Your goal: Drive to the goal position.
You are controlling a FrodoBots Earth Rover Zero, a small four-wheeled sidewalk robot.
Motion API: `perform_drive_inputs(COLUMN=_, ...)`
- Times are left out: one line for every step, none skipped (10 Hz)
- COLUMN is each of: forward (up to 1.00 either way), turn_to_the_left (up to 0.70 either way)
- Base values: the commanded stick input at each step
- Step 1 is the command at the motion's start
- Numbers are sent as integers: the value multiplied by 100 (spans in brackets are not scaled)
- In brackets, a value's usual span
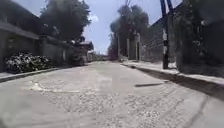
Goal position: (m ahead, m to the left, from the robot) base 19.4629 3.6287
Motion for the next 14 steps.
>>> perform_drive_inputs(forward=100, turn_to_the_left=4)
perform_drive_inputs(forward=100, turn_to_the_left=4)
perform_drive_inputs(forward=100, turn_to_the_left=4)
perform_drive_inputs(forward=100, turn_to_the_left=4)
perform_drive_inputs(forward=100, turn_to_the_left=4)
perform_drive_inputs(forward=100, turn_to_the_left=4)
perform_drive_inputs(forward=100, turn_to_the_left=4)
perform_drive_inputs(forward=100, turn_to_the_left=4)
perform_drive_inputs(forward=100, turn_to_the_left=4)
perform_drive_inputs(forward=100, turn_to_the_left=-32)
perform_drive_inputs(forward=100, turn_to_the_left=-8)
perform_drive_inputs(forward=100, turn_to_the_left=4)
perform_drive_inputs(forward=100, turn_to_the_left=4)
perform_drive_inputs(forward=100, turn_to_the_left=4)
